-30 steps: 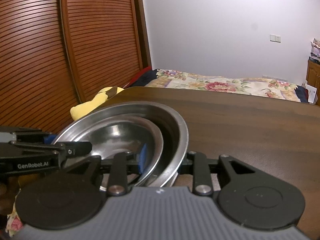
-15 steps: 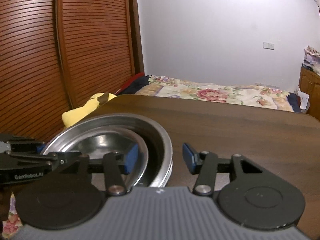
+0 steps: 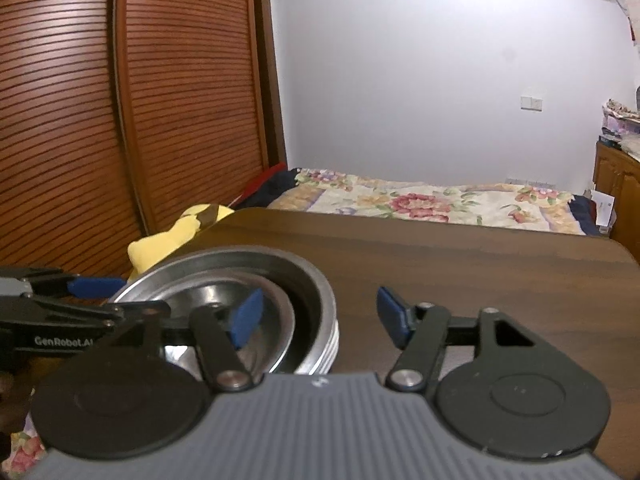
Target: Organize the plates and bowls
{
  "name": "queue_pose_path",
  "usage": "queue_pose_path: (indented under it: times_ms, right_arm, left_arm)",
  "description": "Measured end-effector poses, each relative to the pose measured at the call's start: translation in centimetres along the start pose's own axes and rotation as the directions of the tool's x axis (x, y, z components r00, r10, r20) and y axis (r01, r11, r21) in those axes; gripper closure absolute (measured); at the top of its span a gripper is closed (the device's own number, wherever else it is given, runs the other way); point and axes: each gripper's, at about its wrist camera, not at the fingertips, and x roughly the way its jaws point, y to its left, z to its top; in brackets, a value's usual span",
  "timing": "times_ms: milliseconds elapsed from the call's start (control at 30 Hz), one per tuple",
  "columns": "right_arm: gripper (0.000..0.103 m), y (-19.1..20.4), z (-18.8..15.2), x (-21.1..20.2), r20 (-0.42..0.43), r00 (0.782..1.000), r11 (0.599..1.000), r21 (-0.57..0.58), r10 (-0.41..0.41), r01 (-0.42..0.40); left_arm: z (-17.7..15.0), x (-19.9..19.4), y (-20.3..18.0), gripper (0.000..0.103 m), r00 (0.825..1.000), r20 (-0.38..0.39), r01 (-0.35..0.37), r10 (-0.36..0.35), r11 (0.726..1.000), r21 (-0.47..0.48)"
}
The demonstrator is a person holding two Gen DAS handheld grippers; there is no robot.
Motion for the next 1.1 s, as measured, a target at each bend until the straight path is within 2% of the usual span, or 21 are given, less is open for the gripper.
queue_pose_path:
  times_ms: [133, 200, 333, 567, 867, 1100]
  right_arm:
    - [0.016, -0.4, 0.4, -1.0, 0.031, 0.999, 1.000, 0.005, -0.016, 0.016]
    - [0.010, -0.6, 0.6, -1.5, 0.052, 0.998, 1.000, 0.005, -0.024, 0.024]
    - [0.000, -0.8, 1.1, -2.4, 0.079, 0.996, 0.999, 0.004, -0.048, 0.048]
    - [0.000, -1.3, 1.5, -4.0, 0.100, 0.989, 0.994, 0.022, -0.107, 0.105]
    - [0.000, -2.6, 1.7, -6.3, 0.123, 0.971, 0.978, 0.048, -0.206, 0.202]
    - [0.000, -3.4, 1.6, -7.7, 0.129, 0.959, 0.967, 0.076, -0.253, 0.244]
  left_arm:
    - [0.6, -0.9, -0.4, 0.009, 0.999, 0.033, -0.010, 0.009, 1.000, 0.006]
    - [1.0, -1.3, -0.6, 0.003, 0.999, 0.050, -0.012, 0.011, 1.000, 0.012]
    - [1.7, -2.1, -1.7, 0.000, 0.997, 0.074, -0.013, 0.011, 0.999, 0.029]
    - [2.8, -3.3, -3.8, 0.000, 0.993, 0.113, -0.027, 0.021, 0.998, 0.050]
    - [3.9, -4.0, -5.8, 0.000, 0.991, 0.134, -0.037, 0.028, 0.997, 0.067]
    - [4.3, -5.0, -7.4, 0.000, 0.990, 0.139, -0.035, 0.023, 0.995, 0.090]
